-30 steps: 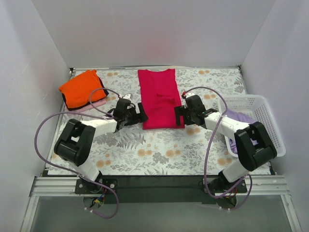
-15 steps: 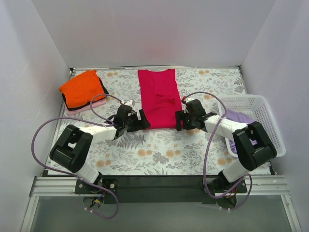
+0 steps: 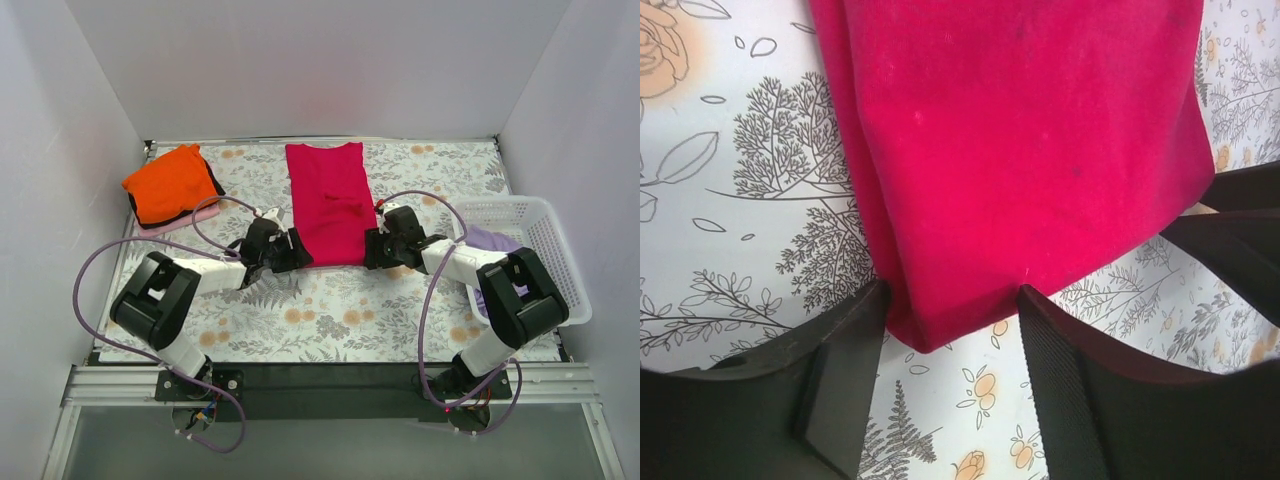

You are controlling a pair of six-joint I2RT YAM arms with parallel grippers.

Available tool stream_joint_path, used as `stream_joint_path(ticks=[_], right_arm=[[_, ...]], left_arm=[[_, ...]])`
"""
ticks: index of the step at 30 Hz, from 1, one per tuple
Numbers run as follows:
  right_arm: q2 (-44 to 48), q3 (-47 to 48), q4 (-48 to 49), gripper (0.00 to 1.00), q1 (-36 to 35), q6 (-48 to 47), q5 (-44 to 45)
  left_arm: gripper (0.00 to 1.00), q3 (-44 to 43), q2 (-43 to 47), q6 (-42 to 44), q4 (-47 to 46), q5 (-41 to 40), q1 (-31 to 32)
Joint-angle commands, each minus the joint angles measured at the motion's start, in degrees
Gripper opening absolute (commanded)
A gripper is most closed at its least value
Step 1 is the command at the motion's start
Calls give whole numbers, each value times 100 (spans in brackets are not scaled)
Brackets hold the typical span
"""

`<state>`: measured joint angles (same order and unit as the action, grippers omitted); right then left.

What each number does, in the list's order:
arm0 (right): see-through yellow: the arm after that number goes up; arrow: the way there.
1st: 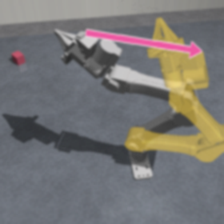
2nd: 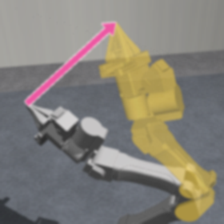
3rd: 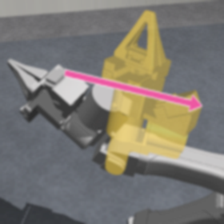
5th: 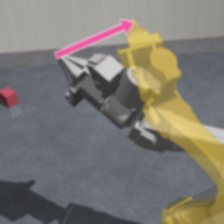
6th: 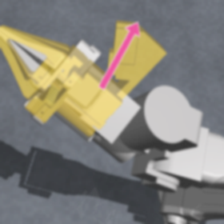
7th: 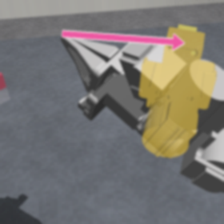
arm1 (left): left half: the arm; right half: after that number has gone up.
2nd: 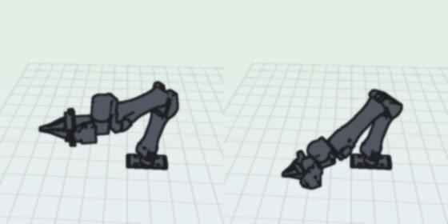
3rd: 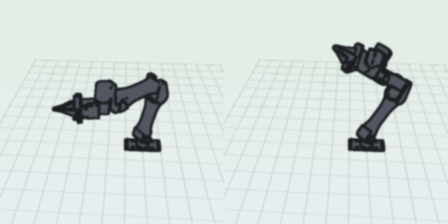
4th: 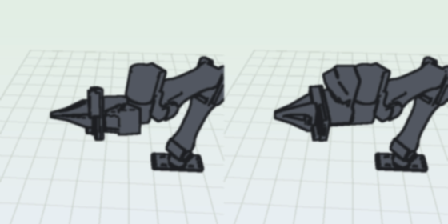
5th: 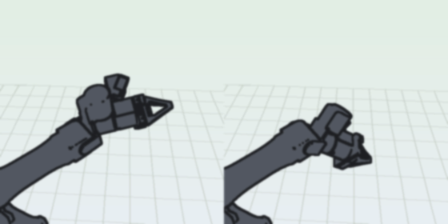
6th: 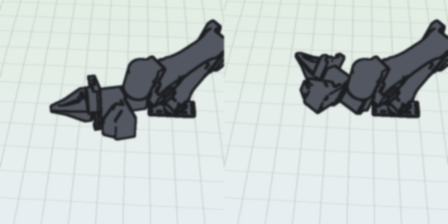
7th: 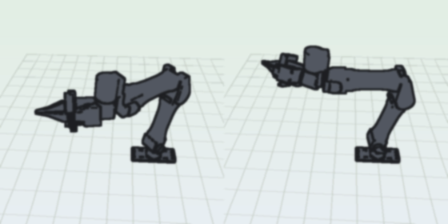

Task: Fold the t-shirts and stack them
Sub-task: Fold the tshirt

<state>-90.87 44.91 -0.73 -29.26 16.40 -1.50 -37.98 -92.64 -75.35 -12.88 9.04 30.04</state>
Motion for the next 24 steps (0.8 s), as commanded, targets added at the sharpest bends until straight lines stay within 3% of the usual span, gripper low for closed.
stream_joint_path(ticks=[1,8,14,16,21,24], right_arm=[[-141,-122,20,50,16,47,-88],[-177,-157,20,36,25,56,-131],[-124,-228,20,33,25,56,-105],[-124,-245,20,32,25,65,-149],[-45,-298,179,29,25,65,-158],[69,-342,170,13,16,56,-237]], left_arm=[[50,159,-210,12,568,10,90],[40,291,-202,-41,577,72,116],[37,335,-307,-67,585,19,151],[32,361,-369,-93,577,10,169],[0,352,-431,-85,550,-51,239],[0,370,-203,-50,568,-95,283]])
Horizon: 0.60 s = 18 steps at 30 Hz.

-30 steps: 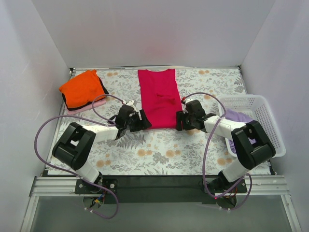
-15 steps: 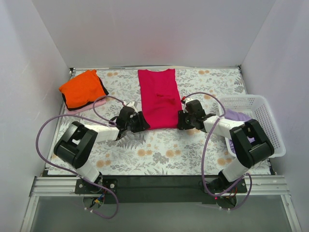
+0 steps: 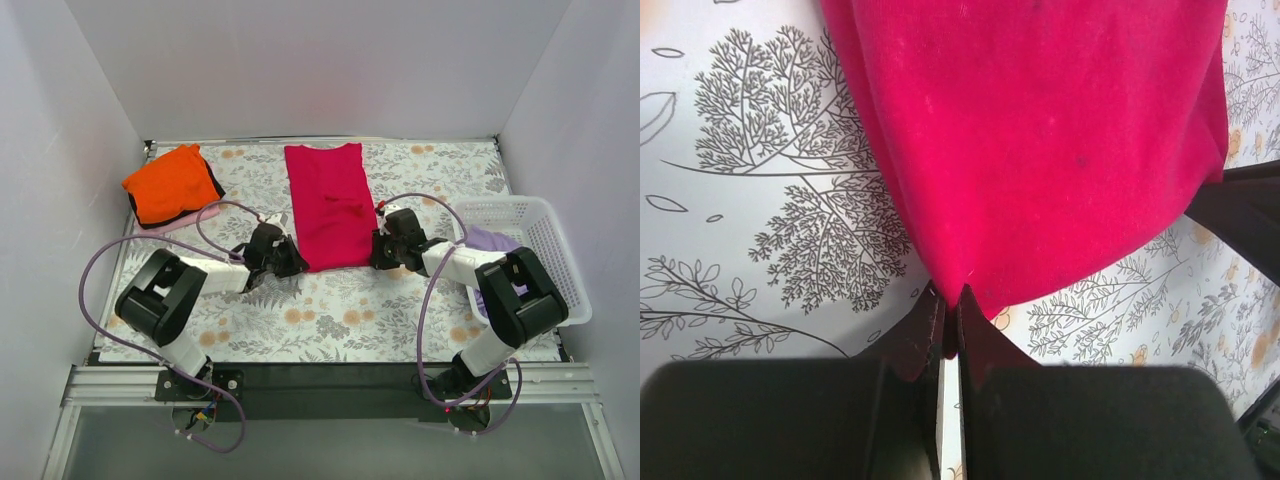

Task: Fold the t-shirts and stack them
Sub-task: Fold the tshirt

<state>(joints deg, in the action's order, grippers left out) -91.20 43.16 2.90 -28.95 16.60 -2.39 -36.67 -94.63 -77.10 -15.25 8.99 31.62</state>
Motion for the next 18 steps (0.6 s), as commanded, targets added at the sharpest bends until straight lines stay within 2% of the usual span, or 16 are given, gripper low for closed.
stream_joint_path(ticks=[1,2,8,18], right_arm=[[146,-193,-202,4,-23,45,-165],[268,-228,-228,1,-32,36,-156],[997,-597,-596,1,-286,71,11],[2562,-1476,-1405,1,-1252,669,581]], left_arm=[[0,265,67,134,830,-91,134],[0,274,128,151,856,-82,152],[0,712,787,143,1085,-82,283],[0,1416,2684,-253,1822,-380,776]])
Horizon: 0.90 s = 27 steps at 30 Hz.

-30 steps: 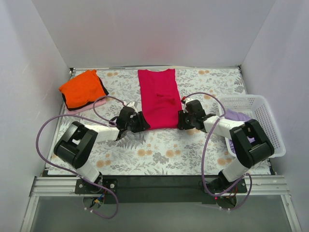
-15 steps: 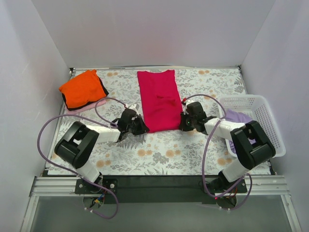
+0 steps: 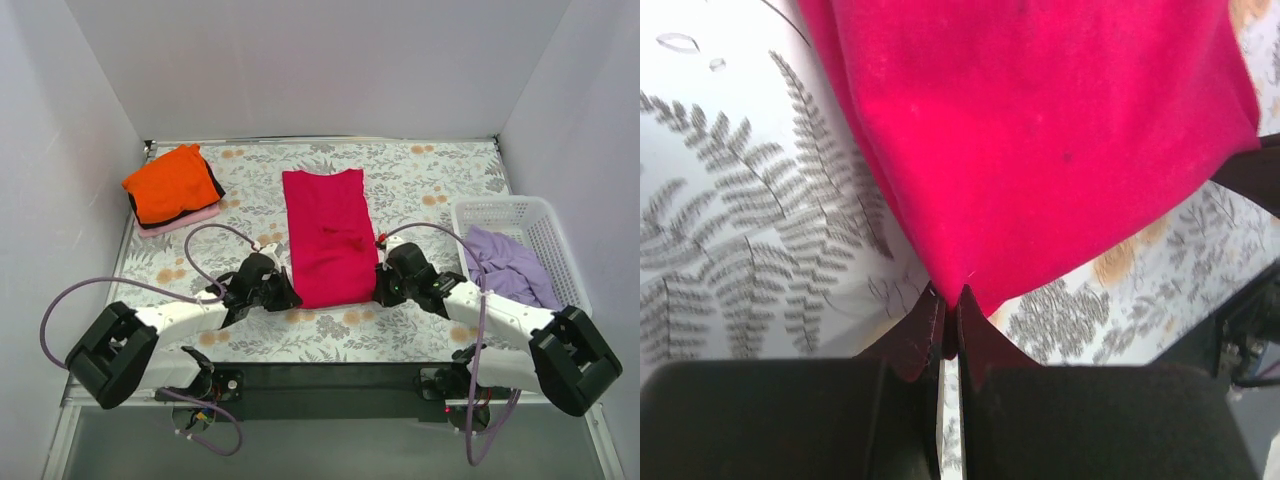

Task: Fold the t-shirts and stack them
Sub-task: Fold the tshirt

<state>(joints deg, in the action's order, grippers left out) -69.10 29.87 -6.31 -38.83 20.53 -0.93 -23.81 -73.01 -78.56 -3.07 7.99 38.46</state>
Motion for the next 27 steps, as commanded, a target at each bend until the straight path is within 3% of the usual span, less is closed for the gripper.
stream_joint_path(ticks=[1,8,14,19,27], right_arm=[[440,-174,-564,1,-344,337,488],[1064,-376,-995,1,-907,829,743],[952,-219,-1031,1,-942,698,1278],[434,421,-733,1,-907,382,1631],[-41,1740,-574,1,-495,-163,1675]], left_arm=[[0,157,638,-133,658,-289,109],[0,464,1289,-501,957,-333,434],[0,510,1246,-529,457,-447,461],[0,-96,447,-213,-123,-456,461],[0,-1292,-108,420,131,-1106,286]])
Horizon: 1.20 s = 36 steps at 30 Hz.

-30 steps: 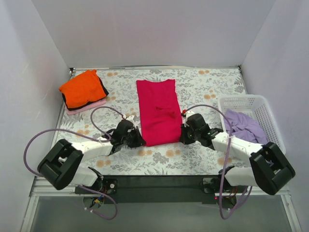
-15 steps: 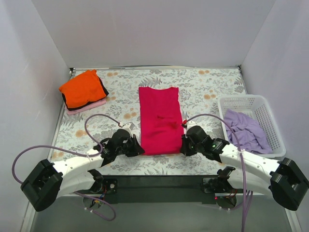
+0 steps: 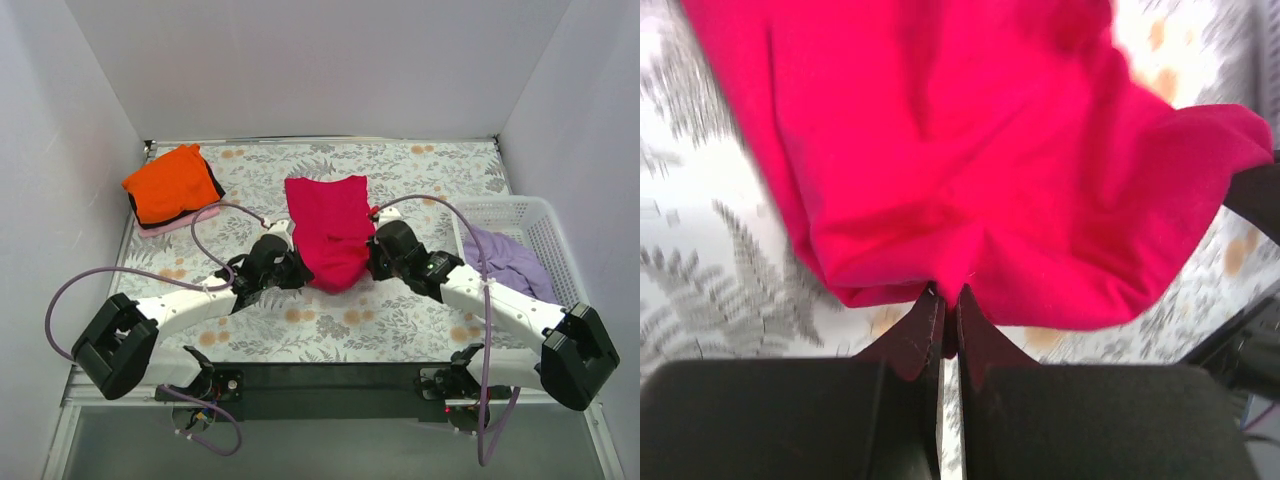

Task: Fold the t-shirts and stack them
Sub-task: Fold the tshirt

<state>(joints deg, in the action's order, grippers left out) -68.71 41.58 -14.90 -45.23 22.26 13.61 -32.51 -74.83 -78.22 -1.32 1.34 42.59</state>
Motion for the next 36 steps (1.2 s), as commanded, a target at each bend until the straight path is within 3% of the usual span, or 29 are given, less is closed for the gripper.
stream_joint_path(ticks=[1,13,36], right_arm=[[-134,675,294,1,181,-389,195],[-1126,2010,417,1,867,-1013,-235],[-3078,3918,452,1,1711,-1461,-1062]], left_arm=[[0,-501,91,429,-44,-407,-198],[0,-1442,-357,966,-8,199,-1243],[0,-3041,-2044,1344,106,885,-2079]])
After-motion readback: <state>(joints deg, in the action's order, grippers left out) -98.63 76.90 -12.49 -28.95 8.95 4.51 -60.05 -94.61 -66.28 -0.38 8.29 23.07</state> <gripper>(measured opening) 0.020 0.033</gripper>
